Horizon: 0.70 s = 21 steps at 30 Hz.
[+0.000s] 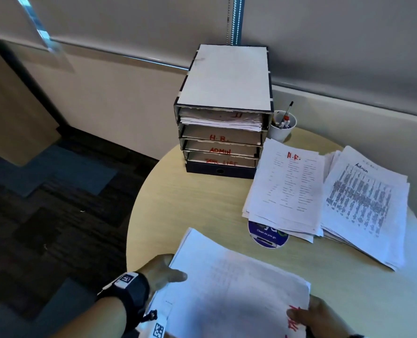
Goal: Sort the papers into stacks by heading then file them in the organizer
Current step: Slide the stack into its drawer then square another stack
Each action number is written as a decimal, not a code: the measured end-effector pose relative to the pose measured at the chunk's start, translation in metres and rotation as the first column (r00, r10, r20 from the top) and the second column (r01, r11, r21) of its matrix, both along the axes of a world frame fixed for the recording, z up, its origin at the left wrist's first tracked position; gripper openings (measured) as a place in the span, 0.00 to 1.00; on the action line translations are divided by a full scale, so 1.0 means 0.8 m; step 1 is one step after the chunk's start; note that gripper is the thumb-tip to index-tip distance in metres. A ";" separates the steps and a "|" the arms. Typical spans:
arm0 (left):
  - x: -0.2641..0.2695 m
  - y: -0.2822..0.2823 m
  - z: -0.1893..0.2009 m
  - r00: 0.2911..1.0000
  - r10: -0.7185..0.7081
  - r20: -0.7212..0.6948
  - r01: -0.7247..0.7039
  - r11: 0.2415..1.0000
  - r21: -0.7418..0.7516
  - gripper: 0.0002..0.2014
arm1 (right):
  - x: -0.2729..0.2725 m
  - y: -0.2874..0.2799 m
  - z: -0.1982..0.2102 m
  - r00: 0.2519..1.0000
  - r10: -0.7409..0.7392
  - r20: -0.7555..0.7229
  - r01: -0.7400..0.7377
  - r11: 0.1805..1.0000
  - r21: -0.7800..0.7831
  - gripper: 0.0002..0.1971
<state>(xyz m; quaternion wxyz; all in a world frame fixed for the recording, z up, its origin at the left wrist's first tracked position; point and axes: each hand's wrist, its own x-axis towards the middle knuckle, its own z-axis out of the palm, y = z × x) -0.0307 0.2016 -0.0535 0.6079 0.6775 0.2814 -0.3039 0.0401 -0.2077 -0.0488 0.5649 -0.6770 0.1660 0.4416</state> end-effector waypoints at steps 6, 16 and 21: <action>0.027 0.039 0.014 0.865 0.501 0.027 -0.492 0.857 -0.151 0.11 | 0.036 0.039 0.033 0.961 -0.275 -0.041 0.274 0.914 0.298 0.29; 0.004 0.040 -0.020 0.927 0.347 0.142 -0.347 0.938 -0.026 0.21 | 0.084 0.096 0.036 0.837 -0.543 0.064 0.491 0.799 0.348 0.15; 0.005 0.036 -0.030 0.932 0.346 0.106 -0.342 0.938 -0.050 0.20 | 0.092 0.119 0.036 0.807 -0.588 0.053 0.541 0.773 0.332 0.14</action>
